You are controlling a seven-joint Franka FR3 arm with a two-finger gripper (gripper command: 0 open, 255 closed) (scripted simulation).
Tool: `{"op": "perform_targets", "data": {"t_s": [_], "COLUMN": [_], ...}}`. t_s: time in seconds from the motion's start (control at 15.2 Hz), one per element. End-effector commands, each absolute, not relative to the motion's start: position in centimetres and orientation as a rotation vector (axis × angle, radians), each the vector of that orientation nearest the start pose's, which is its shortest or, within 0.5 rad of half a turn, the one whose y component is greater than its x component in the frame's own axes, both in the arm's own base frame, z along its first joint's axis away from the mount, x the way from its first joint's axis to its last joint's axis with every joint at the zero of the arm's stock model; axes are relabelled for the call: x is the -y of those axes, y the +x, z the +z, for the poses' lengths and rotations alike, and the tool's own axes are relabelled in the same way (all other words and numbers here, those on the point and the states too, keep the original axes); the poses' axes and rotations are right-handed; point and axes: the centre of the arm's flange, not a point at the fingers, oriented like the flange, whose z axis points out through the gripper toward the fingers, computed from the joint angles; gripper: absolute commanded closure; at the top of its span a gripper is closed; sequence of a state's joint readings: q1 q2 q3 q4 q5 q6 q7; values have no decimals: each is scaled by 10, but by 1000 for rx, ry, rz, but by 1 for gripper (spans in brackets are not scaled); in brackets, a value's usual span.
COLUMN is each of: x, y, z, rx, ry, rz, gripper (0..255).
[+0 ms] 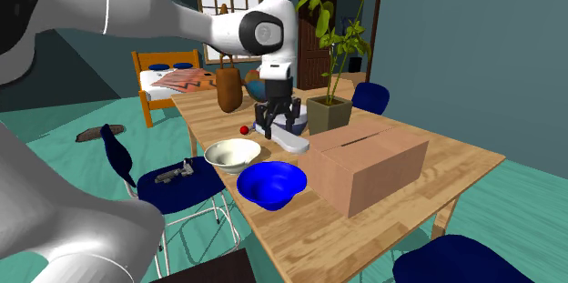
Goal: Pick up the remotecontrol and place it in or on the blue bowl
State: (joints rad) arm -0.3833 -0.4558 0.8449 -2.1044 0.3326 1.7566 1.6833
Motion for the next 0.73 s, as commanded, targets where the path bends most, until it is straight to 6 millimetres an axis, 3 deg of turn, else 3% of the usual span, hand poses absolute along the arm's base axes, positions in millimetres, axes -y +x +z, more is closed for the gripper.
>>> {"op": "perform_targets", "data": {"t_s": [0.0, 0.33, 0.66], "x": [-252, -195, -195], "y": [366, 329, 329], "z": [533, 536, 509], "rx": [-1969, -1969, -1969], "ry": [-2472, -2472, -2472], "rz": [7, 7, 7], "gripper": [255, 255, 255]}}
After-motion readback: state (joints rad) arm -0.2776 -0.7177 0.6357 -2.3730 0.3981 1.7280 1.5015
